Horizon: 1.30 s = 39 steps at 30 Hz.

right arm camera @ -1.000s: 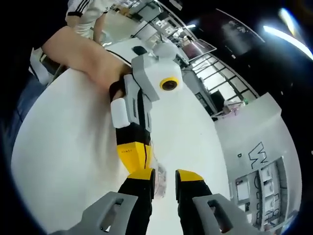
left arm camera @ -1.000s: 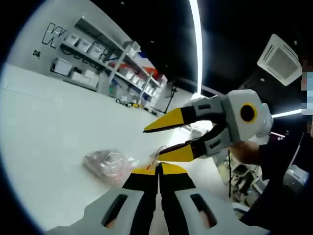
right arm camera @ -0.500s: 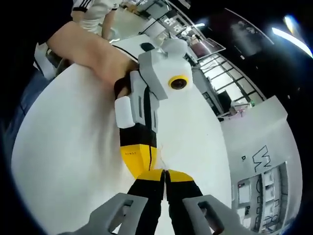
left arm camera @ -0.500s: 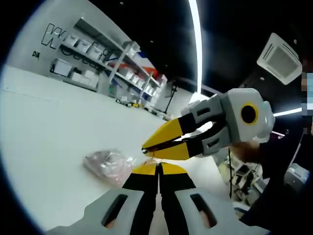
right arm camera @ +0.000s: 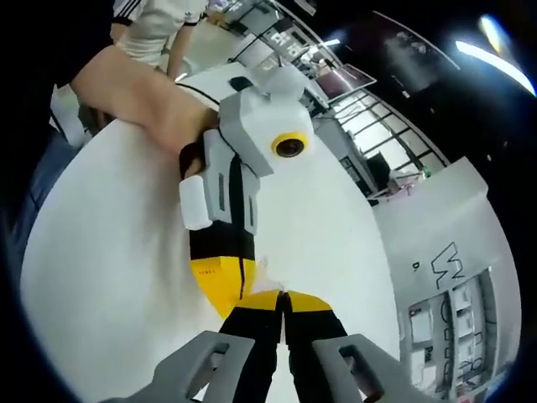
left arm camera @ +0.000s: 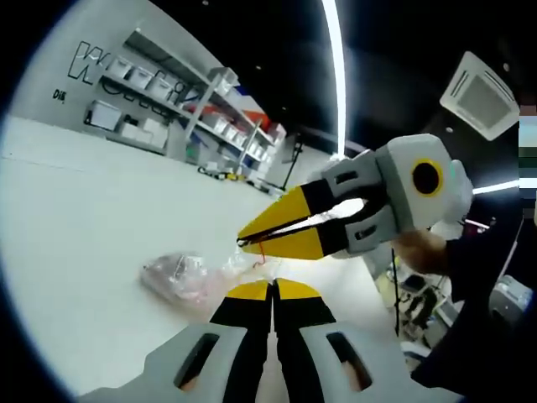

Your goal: Open the resealable bag by pulling the two sides of the seal apart until the entire bag opening is separated and visibly accessible.

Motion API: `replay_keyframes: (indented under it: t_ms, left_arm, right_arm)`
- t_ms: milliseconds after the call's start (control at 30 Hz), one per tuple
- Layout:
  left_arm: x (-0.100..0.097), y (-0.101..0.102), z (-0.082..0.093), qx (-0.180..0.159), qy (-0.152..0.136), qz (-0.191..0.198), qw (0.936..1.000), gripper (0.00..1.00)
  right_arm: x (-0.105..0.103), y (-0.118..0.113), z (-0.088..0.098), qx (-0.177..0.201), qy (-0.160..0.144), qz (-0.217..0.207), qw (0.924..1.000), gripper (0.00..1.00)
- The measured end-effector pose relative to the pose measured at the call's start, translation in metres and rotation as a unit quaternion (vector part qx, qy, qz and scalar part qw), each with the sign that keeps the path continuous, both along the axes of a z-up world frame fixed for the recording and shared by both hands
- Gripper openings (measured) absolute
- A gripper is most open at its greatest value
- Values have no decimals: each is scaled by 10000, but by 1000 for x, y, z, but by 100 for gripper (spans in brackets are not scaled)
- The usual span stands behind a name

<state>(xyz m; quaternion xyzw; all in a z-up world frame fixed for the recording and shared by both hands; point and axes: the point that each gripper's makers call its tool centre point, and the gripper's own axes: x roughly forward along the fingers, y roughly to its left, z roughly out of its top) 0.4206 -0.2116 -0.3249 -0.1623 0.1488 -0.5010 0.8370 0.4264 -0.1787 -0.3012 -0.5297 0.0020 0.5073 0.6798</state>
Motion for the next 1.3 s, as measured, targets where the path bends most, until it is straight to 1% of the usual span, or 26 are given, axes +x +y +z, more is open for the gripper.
replay_keyframes:
  t_ms: [233,300,433,533,767,1300]
  left_arm:
    - [0,-2,-4,119,14,-61,9999,0]
    - [0,-2,-4,131,7,-71,9999,0]
    - [0,-2,-4,138,9,-88,9999,0]
    - [-2,-3,-4,142,2,-92,9999,0]
    - [-3,-3,-4,144,-2,-86,9999,0]
    - [-1,-2,-3,88,21,-61,9999,0]
  right_arm:
    - [8,-3,6,295,189,-292,9990,0]
    - [11,-4,9,432,300,-413,9978,0]
    - [16,-5,13,565,368,-533,9963,0]
    - [17,-5,13,601,400,-576,9957,0]
    - [17,-6,12,579,371,-555,9961,0]
    - [16,-6,11,546,336,-528,9965,0]
